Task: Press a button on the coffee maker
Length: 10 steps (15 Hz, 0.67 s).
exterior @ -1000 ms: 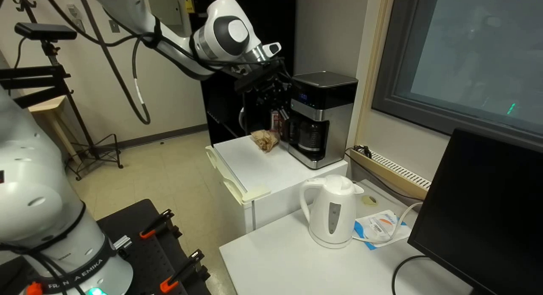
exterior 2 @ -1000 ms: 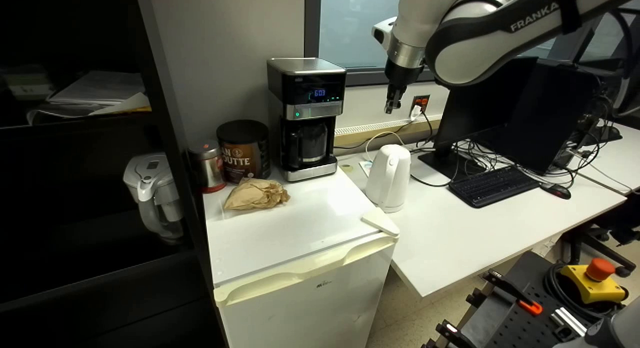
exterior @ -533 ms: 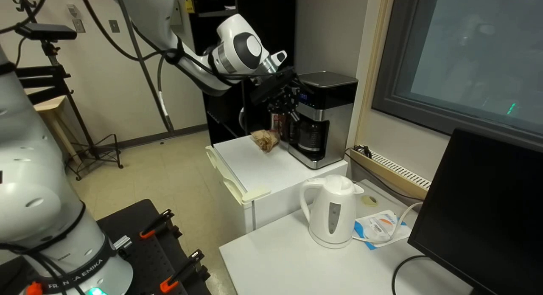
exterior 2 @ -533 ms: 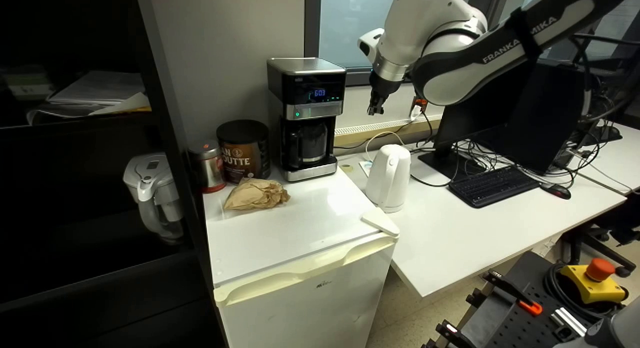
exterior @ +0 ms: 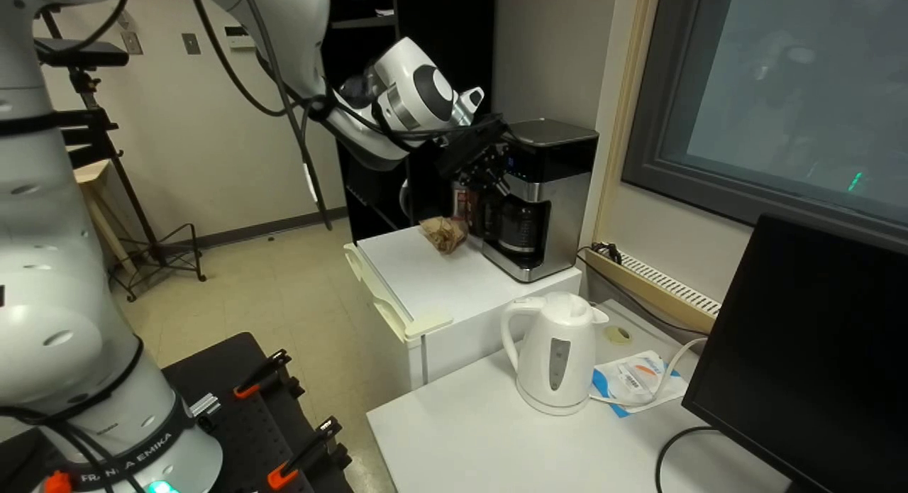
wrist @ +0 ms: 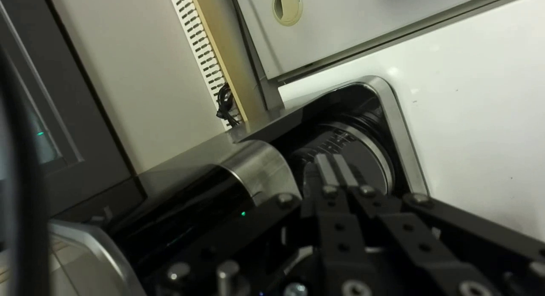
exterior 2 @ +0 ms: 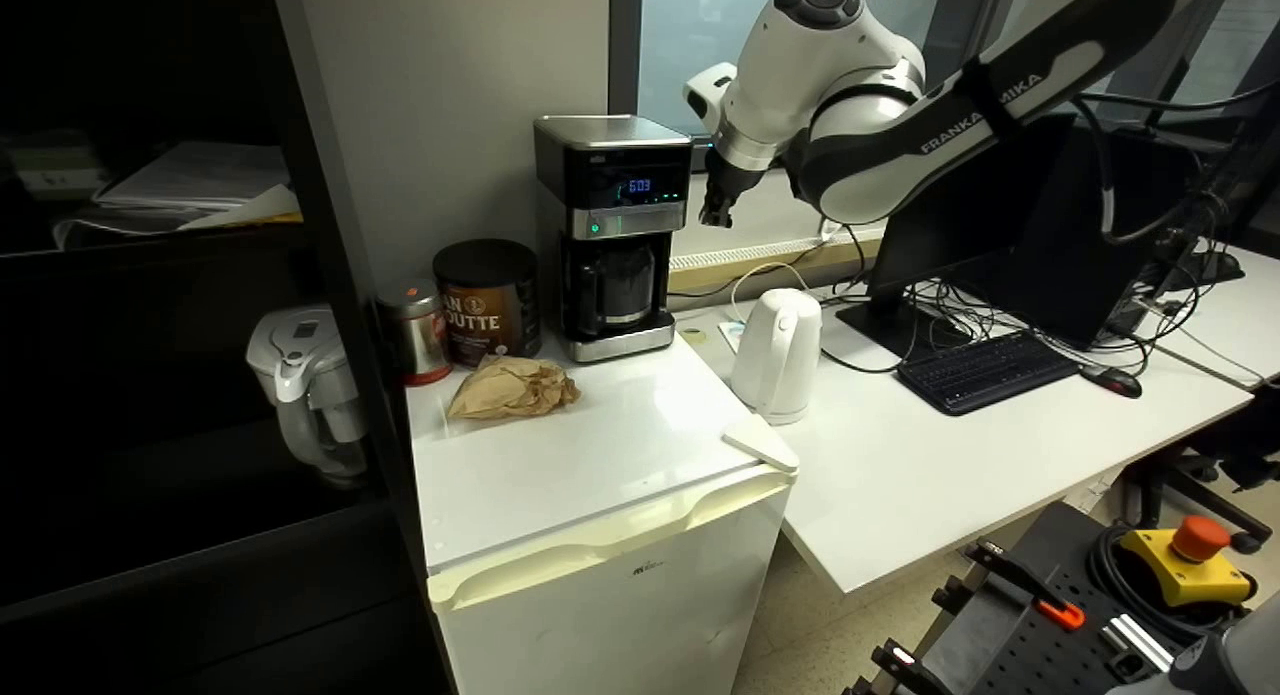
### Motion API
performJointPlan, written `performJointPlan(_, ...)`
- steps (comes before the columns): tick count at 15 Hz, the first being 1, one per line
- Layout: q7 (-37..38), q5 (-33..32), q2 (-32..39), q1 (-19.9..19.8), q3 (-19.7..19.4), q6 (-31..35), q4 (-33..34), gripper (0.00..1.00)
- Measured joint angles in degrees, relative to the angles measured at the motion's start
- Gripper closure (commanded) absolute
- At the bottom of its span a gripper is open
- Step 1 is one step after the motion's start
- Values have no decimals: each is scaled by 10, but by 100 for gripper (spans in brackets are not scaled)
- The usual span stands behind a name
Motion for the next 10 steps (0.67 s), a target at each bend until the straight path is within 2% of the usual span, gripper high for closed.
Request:
performJointPlan(5,29,-34,34,0,0,12,41,100)
performJointPlan(10,36,-37,66,3,0,14,76,100)
